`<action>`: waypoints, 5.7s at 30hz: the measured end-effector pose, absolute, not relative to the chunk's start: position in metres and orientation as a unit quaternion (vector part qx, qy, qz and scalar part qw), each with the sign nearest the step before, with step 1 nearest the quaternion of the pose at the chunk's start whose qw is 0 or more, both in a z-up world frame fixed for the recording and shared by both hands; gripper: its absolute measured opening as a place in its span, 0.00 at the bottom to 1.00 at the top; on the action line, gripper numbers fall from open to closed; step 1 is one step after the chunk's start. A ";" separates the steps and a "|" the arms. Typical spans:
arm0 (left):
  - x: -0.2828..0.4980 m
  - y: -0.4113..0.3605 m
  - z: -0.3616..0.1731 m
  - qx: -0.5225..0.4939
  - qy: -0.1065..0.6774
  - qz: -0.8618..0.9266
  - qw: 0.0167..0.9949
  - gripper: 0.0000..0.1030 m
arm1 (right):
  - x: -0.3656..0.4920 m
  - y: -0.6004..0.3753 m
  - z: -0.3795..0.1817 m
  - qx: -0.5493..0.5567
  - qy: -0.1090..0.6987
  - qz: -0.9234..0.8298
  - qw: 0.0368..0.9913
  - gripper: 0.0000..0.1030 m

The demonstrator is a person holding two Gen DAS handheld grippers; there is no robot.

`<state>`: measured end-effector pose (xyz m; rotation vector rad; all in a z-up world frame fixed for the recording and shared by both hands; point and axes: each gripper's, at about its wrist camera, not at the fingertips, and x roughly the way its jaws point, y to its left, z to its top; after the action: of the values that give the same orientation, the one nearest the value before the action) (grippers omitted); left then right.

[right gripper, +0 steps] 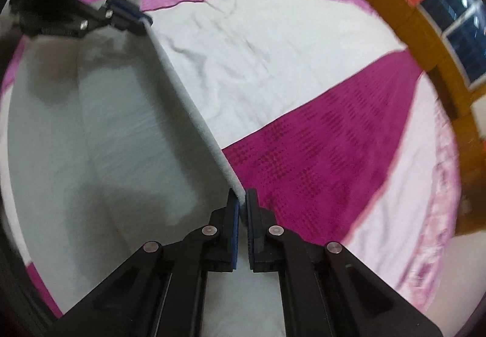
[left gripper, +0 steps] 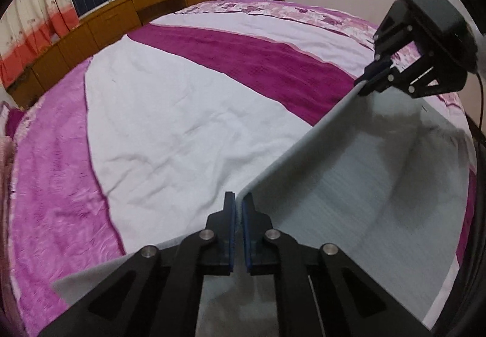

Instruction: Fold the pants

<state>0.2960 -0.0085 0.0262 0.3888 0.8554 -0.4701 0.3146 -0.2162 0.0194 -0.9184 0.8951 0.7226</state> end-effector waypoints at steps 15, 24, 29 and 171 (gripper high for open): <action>0.196 -0.026 0.042 0.250 0.384 -0.192 0.868 0.04 | 0.207 -0.209 0.037 -0.568 0.294 0.252 0.726 0.00; 0.144 -0.039 0.035 0.263 0.386 -0.200 0.861 0.04 | 0.152 -0.210 0.022 -0.599 0.259 0.220 0.725 0.00; 0.120 -0.045 0.019 0.277 0.393 -0.199 0.854 0.04 | 0.126 -0.210 0.006 -0.604 0.251 0.217 0.725 0.00; 0.105 -0.095 -0.015 0.086 0.430 -0.157 0.885 0.60 | 0.123 -0.414 0.038 -0.091 0.417 0.088 0.900 0.39</action>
<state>0.1051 -0.0949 -0.0153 0.1796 0.8953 -0.3264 0.1227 -0.4140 0.0375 -0.1891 0.8625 0.1828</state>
